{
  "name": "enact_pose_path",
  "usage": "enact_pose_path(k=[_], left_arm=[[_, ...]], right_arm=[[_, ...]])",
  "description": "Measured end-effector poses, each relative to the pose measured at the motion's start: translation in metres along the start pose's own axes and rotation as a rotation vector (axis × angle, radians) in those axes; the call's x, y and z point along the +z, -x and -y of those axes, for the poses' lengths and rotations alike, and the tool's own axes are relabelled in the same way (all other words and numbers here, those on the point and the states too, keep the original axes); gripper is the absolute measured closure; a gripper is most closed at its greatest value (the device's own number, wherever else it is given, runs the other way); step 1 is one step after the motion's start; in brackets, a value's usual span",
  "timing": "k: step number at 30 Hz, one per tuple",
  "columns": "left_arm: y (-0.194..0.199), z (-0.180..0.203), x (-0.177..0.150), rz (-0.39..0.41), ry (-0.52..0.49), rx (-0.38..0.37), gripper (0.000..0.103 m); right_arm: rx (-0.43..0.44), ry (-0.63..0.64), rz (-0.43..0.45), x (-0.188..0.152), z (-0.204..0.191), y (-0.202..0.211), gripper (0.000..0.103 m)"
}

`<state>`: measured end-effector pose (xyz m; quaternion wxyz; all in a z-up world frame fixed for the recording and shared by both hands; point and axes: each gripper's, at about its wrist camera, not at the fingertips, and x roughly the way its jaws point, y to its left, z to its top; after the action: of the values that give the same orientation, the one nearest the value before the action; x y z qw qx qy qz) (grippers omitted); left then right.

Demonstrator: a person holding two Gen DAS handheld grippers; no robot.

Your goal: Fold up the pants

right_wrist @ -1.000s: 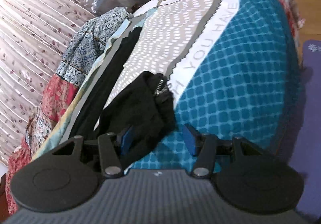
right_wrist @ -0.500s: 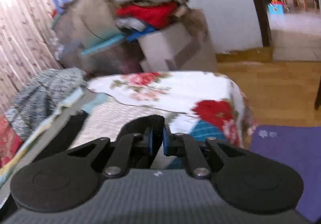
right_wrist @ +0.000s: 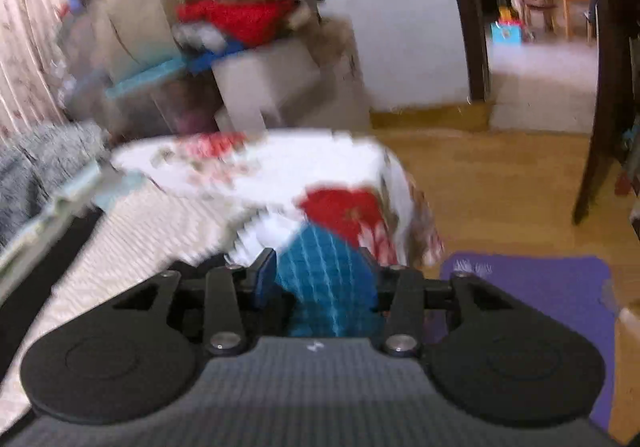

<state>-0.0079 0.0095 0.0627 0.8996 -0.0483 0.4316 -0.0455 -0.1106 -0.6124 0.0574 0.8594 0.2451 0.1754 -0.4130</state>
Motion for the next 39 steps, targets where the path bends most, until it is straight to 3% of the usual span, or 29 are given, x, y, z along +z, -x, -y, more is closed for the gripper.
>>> enact_pose_path(k=[3,7,10,13,14,17,22,24,25,28,29,31,34,36,37,38,39], left_arm=[[0.016,-0.024,0.003,0.055,0.052,0.057,0.049],[0.032,-0.07,0.006,0.104,0.194,0.113,0.044],[0.037,-0.107,0.0,0.097,0.297,0.139,0.041],[0.035,-0.14,-0.01,0.051,0.413,0.107,0.033],[0.034,-0.15,-0.014,0.036,0.458,0.09,0.025],[0.031,-0.172,-0.027,0.01,0.557,0.004,0.023],[0.022,-0.173,-0.027,0.036,0.588,-0.11,0.02],[0.014,-0.165,-0.023,0.034,0.567,-0.153,0.021],[0.009,-0.159,-0.021,0.031,0.548,-0.157,0.023],[-0.004,-0.142,-0.016,0.01,0.476,-0.096,0.05],[-0.006,-0.139,-0.016,0.007,0.457,-0.077,0.052],[-0.006,-0.141,-0.017,0.011,0.463,-0.084,0.052],[-0.004,-0.148,-0.02,0.011,0.496,-0.113,0.051],[-0.001,-0.154,-0.023,0.014,0.516,-0.141,0.045],[0.001,-0.156,-0.023,0.018,0.529,-0.159,0.041],[0.002,-0.158,-0.024,0.024,0.542,-0.175,0.033],[0.005,-0.16,-0.025,0.033,0.552,-0.189,0.027]], right_arm=[[0.252,0.045,-0.053,0.004,-0.041,0.023,0.06],[0.706,0.169,-0.347,-0.026,-0.149,0.035,0.059],[0.917,0.305,-0.527,-0.072,-0.235,0.045,0.059],[1.012,0.503,-0.636,-0.126,-0.31,0.054,0.058],[1.015,0.563,-0.651,-0.14,-0.328,0.055,0.058],[0.989,0.713,-0.69,-0.179,-0.373,0.054,0.056],[0.942,0.784,-0.734,-0.202,-0.394,0.051,0.057],[0.933,0.851,-0.696,-0.205,-0.395,0.062,0.091],[0.92,0.903,-0.636,-0.207,-0.397,0.07,0.097],[0.841,0.936,-0.432,-0.2,-0.401,0.074,0.098],[0.79,0.911,-0.381,-0.195,-0.406,0.07,0.098],[0.742,0.863,-0.409,-0.193,-0.412,0.058,0.097],[0.727,0.873,-0.507,-0.201,-0.414,0.053,0.092],[0.742,0.873,-0.497,-0.196,-0.409,0.061,0.077],[0.754,0.847,-0.49,-0.189,-0.402,0.067,0.056],[0.765,0.816,-0.47,-0.181,-0.394,0.073,0.049],[0.775,0.797,-0.455,-0.18,-0.389,0.078,0.049]])
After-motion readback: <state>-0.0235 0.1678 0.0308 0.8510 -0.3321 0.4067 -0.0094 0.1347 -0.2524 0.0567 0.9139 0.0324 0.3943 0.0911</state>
